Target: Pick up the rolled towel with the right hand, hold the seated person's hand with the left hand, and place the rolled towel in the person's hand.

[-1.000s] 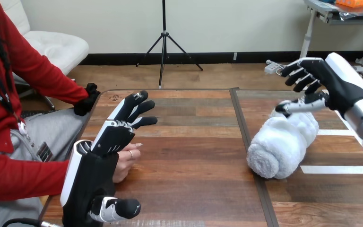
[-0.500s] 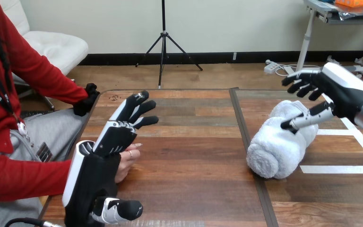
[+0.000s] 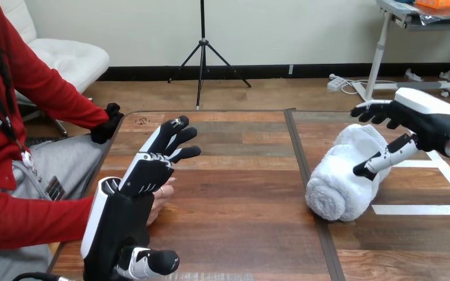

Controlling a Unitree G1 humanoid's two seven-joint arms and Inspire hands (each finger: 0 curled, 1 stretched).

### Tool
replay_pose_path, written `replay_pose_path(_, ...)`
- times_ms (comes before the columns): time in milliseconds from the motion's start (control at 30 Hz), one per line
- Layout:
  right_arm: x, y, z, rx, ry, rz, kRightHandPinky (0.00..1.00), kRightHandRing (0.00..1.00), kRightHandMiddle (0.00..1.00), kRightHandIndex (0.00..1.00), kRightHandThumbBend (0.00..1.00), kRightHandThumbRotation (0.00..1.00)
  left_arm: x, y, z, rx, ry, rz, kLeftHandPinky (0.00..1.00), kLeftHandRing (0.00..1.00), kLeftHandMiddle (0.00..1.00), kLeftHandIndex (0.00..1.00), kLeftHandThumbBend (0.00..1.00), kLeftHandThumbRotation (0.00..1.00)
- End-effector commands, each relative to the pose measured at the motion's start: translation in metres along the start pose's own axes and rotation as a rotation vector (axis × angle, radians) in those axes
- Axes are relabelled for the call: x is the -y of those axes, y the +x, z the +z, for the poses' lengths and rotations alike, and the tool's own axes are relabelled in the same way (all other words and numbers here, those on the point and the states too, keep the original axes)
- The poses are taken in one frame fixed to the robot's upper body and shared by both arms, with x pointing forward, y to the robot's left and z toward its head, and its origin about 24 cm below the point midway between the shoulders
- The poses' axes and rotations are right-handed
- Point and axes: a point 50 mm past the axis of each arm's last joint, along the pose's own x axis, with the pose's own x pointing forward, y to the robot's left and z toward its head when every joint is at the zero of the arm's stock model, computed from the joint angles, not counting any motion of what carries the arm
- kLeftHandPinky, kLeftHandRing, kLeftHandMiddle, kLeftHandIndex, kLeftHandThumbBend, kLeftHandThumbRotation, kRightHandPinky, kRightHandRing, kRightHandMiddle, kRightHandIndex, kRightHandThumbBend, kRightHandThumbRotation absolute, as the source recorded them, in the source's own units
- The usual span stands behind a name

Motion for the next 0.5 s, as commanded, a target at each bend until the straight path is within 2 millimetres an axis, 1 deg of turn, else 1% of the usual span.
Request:
replay_pose_path(0,0.059,0.0004,0.0259,0.087,-0.148,-0.113,0.85,0.91,0.89,0.9,1.0,0.36,0.0004,0.0141,0.0039,0.079,0.005,-0.014,0.79,0.88,0.93,0.91,0.94,0.74)
replay_pose_path(100,0.0593,-0.0001,0.0279,0.103,-0.188,-0.109,0.85,0.91,0.89,0.91,1.0,0.36,0.0005,0.013,0.0039,0.075,0.009,-0.019,0.79,0.88,0.92,0.91,0.95,0.75)
replay_pose_path(300,0.0584,-0.0004,0.0325,0.14,-0.284,-0.1,0.81,0.9,0.88,0.91,1.0,0.38,0.0014,0.0111,0.0041,0.063,-0.003,-0.026,0.81,0.9,0.94,0.93,0.95,0.75)
replay_pose_path(467,0.0588,0.0015,0.0344,0.129,-0.347,-0.07,0.81,0.91,0.88,0.92,1.0,0.4,0.0015,0.0103,0.0044,0.063,0.001,-0.021,0.8,0.89,0.93,0.92,0.96,0.77)
